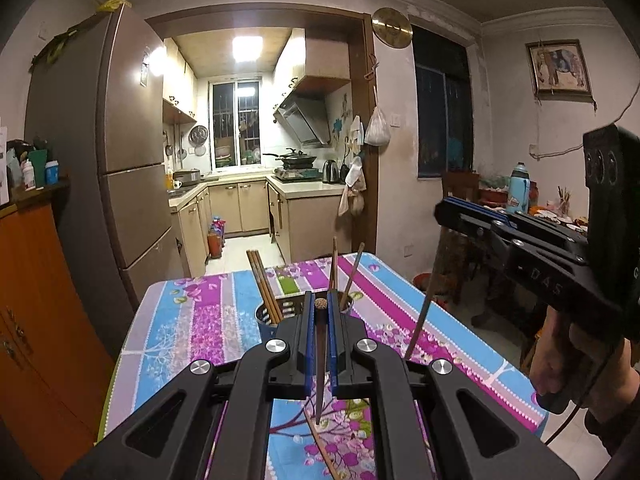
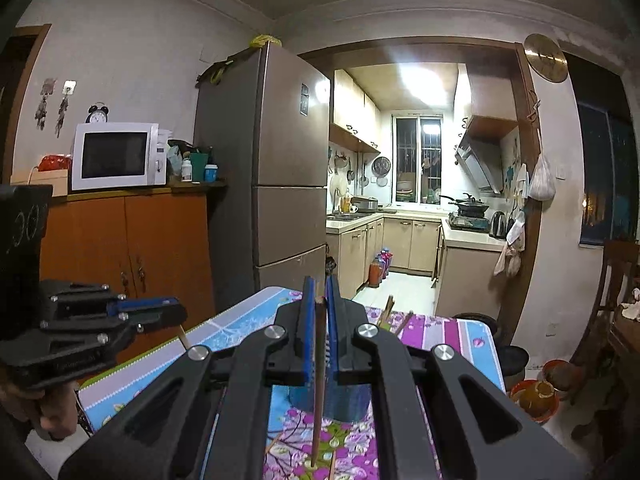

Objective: Organize utensils
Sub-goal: 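Lower the left tool's chopstick into the holder while the right tool lowers its chopstick in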

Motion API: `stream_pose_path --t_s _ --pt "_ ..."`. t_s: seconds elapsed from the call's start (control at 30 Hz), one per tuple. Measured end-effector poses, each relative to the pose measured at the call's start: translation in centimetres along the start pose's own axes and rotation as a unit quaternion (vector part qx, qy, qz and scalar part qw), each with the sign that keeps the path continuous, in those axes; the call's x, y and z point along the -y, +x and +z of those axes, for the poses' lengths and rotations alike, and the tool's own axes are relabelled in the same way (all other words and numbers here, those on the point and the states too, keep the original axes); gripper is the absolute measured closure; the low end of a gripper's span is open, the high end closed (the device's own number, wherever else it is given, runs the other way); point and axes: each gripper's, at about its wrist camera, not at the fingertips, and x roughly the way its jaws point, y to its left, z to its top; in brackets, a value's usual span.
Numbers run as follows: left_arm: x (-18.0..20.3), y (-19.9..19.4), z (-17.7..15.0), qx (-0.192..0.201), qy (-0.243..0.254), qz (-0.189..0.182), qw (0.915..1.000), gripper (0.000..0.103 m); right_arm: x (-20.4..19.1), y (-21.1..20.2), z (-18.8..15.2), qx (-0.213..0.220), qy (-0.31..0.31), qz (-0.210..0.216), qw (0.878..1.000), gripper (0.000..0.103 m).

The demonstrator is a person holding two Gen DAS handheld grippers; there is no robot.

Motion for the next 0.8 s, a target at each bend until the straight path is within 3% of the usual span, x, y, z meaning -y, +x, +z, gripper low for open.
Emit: stream_pose_path --t_s 0.47,0.8 --pt "-2.2 2.6 8.3 0.042 -0.019 0.023 0.9987 0.096 3.1 4.3 6.2 0.014 -0.001 -0.014 1.000 0.099" --pt "-3.1 6.8 11.0 0.033 -0.020 0.032 0.9987 0.096 5.3 8.5 8.2 0.010 0.005 -0.025 1.000 0.099"
